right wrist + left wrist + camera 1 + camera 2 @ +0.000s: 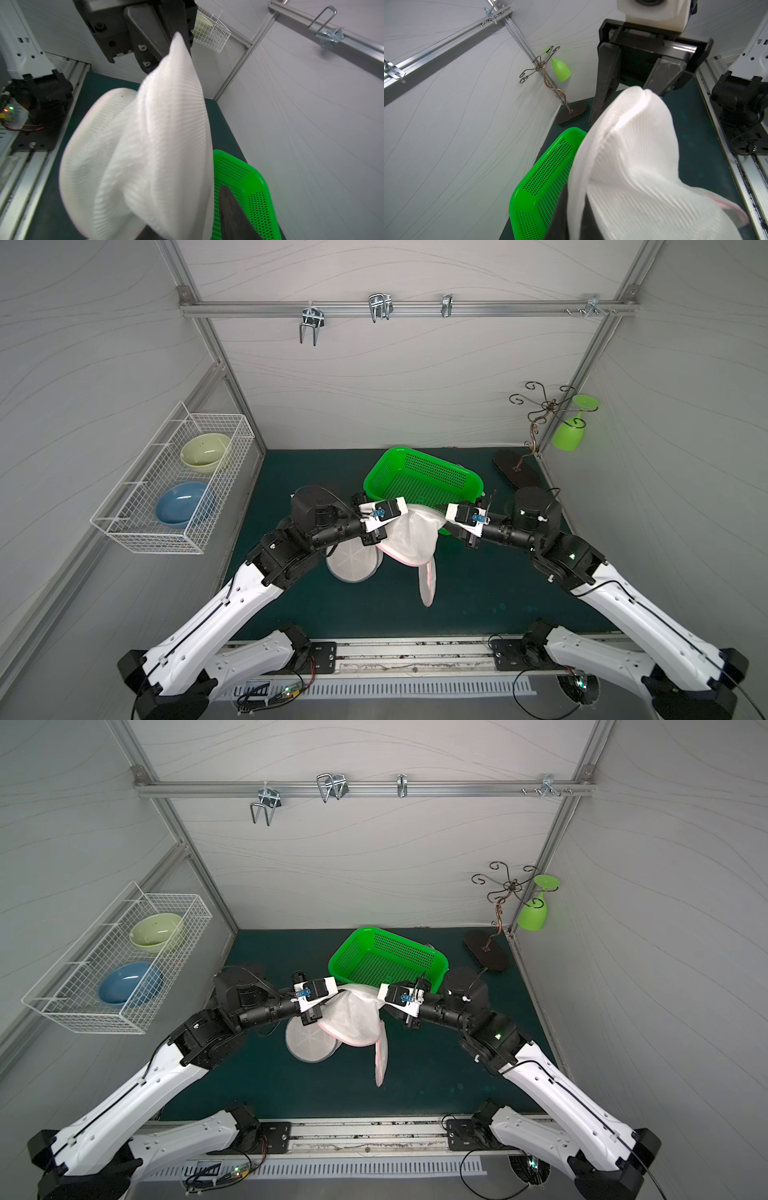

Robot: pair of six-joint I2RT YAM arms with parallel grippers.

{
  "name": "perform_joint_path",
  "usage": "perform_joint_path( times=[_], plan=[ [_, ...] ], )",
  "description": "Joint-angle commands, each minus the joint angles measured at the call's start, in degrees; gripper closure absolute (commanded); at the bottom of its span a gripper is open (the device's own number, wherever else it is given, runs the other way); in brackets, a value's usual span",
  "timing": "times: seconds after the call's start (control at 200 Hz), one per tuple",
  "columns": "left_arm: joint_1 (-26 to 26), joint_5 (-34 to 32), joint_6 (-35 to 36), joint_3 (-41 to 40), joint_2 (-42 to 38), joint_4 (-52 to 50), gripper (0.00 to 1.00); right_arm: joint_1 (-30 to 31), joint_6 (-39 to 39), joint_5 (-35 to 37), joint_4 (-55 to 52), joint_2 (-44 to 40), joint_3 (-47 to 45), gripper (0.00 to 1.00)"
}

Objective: Turn the laundry bag inside out
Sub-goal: Turn over the laundry bag.

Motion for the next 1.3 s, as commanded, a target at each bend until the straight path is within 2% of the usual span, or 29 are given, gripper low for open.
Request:
perform_joint_path(
  times=[0.0,0.04,0.15,0.22,0.4,0.495,0.56,0.65,0.75,0.805,0.915,0.97,1.115,1.296],
  plan=[
    [0.95,-0.45,-1.63,-1.25,-1.37,8.92,1.0,-0.04,11.49,-0.08,-0.76,-1.79,2.82,0.45],
    [2.64,0.5,-3.61,-2.33,-1.79,11.55,1.0,-1.09,14.87,-2.06,-1.46,-2.65,3.11,0.39],
    [12.15,8.31,-16.55,-7.79,-2.87,25.02,1.0,-7.12,26.35,-11.35,-1.8,-4.43,2.3,0.33],
    [15.48,13.33,-22.35,-10.38,-3.01,33.26,1.0,-11.32,32.53,-16.41,-0.36,-5.54,0.35,0.32],
    [16.16,23.54,-30.33,-11.0,-1.06,42.73,1.0,-18.96,45.03,-22.83,10.17,-7.0,-7.9,0.31],
    [16.16,27.91,-33.88,-10.21,-0.16,46.38,1.0,-19.68,48.93,-29.46,14.89,-4.95,-10.31,0.32],
    [16.16,29.12,-35.17,-9.53,0.15,47.2,1.0,-19.68,52.12,-36.45,17.08,-3.32,-10.54,0.33],
    [16.15,29.27,-35.49,-8.85,0.15,47.37,1.0,-19.68,51.93,-41.4,14.66,-3.21,-9.88,0.33],
    [16.1,29.25,-36.06,-8.54,0.48,47.6,1.0,-19.68,50.01,-42.71,9.04,-4.62,-9.31,0.31],
    [16.08,28.98,-36.63,-8.67,0.7,48.27,1.0,-19.66,49.45,-40.5,5.94,-5.18,-9.1,0.31],
    [16.07,28.79,-37.49,-8.65,1.03,49.74,1.0,-19.51,52.36,-38.74,1.16,-5.34,-8.17,0.31],
    [16.06,28.79,-38.0,-8.56,1.12,50.29,1.0,-19.14,53.51,-38.3,0.99,-5.85,-8.67,0.32],
    [15.3,29.62,-38.2,-8.23,1.38,50.5,1.0,-17.79,49.68,-33.91,2.5,-8.68,-11.09,0.32],
    [14.54,29.59,-38.34,-8.19,1.56,50.33,1.0,-15.95,49.35,-33.65,7.17,-7.42,-11.33,0.28]
  ],
)
